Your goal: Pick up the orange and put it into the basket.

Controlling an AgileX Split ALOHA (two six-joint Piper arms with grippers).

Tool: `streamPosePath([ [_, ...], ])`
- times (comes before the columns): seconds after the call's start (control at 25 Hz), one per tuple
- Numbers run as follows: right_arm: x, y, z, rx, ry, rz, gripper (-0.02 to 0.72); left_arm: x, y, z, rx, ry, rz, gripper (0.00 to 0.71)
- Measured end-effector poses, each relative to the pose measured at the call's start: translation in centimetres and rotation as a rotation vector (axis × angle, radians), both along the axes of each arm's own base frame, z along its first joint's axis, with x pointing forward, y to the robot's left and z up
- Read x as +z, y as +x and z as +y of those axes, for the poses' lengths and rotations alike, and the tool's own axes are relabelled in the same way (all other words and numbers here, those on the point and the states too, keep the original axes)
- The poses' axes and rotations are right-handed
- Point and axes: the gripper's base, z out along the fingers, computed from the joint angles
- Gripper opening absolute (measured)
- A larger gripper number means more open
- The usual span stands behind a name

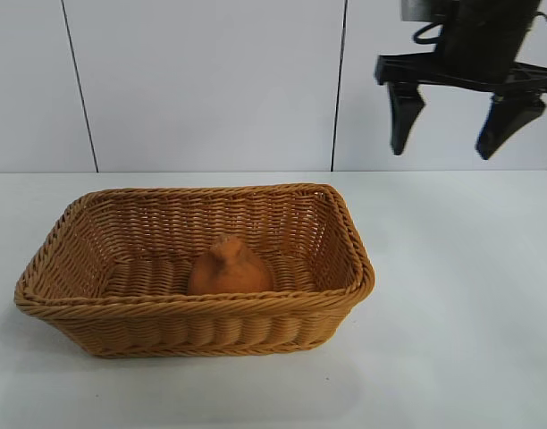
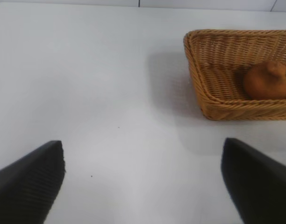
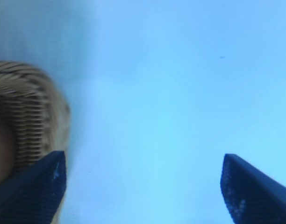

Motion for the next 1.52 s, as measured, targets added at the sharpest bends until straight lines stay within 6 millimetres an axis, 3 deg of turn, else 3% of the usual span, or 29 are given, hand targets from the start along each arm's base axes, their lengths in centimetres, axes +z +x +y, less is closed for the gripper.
streamPosePath([
  [0.16, -0.1, 0.2, -5.1, -0.1, -0.014, 0.039, 0.62, 0.0, 0.0, 0.0, 0.0, 0.0, 0.0, 0.645],
  [0.28, -0.2, -0.4, -7.2, -0.108, -0.03, 0.113, 0.62, 0.0, 0.0, 0.0, 0.0, 0.0, 0.0, 0.645],
  [0.48, 0.0, -1.4, -7.8, -0.075, -0.039, 0.156, 0.62, 0.0, 0.0, 0.0, 0.0, 0.0, 0.0, 0.645],
  [0.6, 0.4, -3.2, -7.7, -0.069, -0.04, 0.169, 0.62, 0.0, 0.0, 0.0, 0.0, 0.0, 0.0, 0.645],
  [0.92, 3.5, -12.2, -7.4, -0.067, -0.018, 0.128, 0.62, 0.0, 0.0, 0.0, 0.0, 0.0, 0.0, 0.645],
  [1.08, 3.8, -17.7, -7.1, -0.067, 0.0, 0.11, 0.62, 0.0, 0.0, 0.0, 0.0, 0.0, 0.0, 0.645],
  [1.24, 2.9, -23.0, -7.0, -0.052, 0.002, 0.056, 0.62, 0.0, 0.0, 0.0, 0.0, 0.0, 0.0, 0.645],
  [1.52, 1.5, -30.8, -6.8, -0.043, -0.001, -0.265, 0.62, 0.0, 0.0, 0.0, 0.0, 0.0, 0.0, 0.645],
])
